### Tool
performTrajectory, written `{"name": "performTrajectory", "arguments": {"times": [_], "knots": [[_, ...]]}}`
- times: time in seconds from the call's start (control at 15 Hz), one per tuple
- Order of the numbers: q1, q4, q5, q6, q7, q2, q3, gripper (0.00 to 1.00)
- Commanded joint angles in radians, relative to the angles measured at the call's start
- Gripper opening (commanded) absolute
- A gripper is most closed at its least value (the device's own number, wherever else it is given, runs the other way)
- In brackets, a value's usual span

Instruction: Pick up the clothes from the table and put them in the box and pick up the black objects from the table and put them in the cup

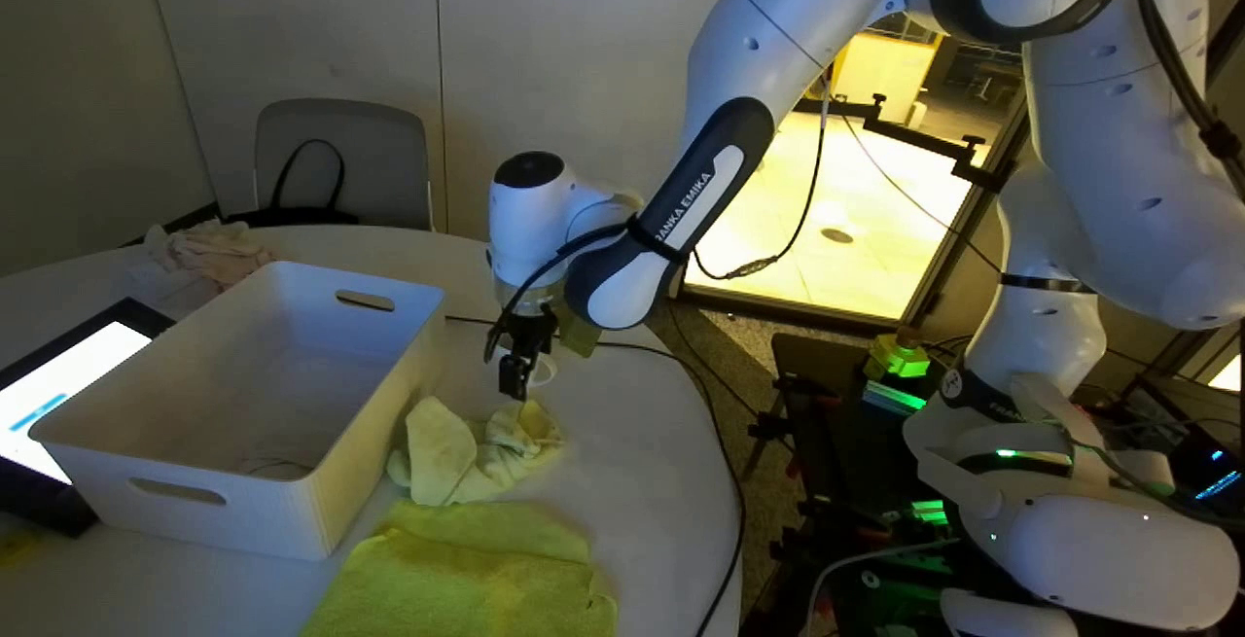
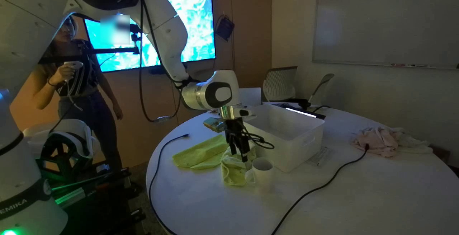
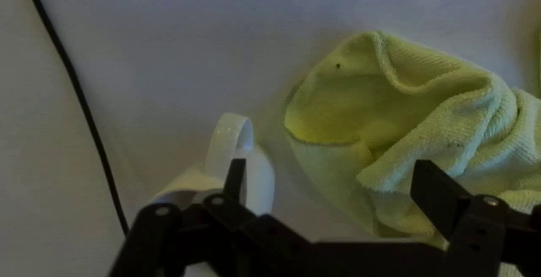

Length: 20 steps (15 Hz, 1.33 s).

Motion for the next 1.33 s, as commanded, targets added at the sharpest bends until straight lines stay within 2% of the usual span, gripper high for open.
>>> {"name": "performTrajectory", "arguments": {"times": [0.0, 0.33, 0.67, 1.13, 1.27], "knots": [[-0.018, -0.062, 0.046, 0.086, -0.020, -0.003, 0.019, 1.00], [-0.060, -0.077, 0.148, 0.188, -0.062, 0.059, 0.070, 1.00], [-0.068, -0.061, 0.223, 0.270, -0.071, 0.133, 0.077, 1.00], [-0.095, -0.052, 0.290, 0.294, -0.095, 0.183, 0.091, 1.00], [-0.105, -0.050, 0.299, 0.289, -0.106, 0.190, 0.100, 0.86]]}}
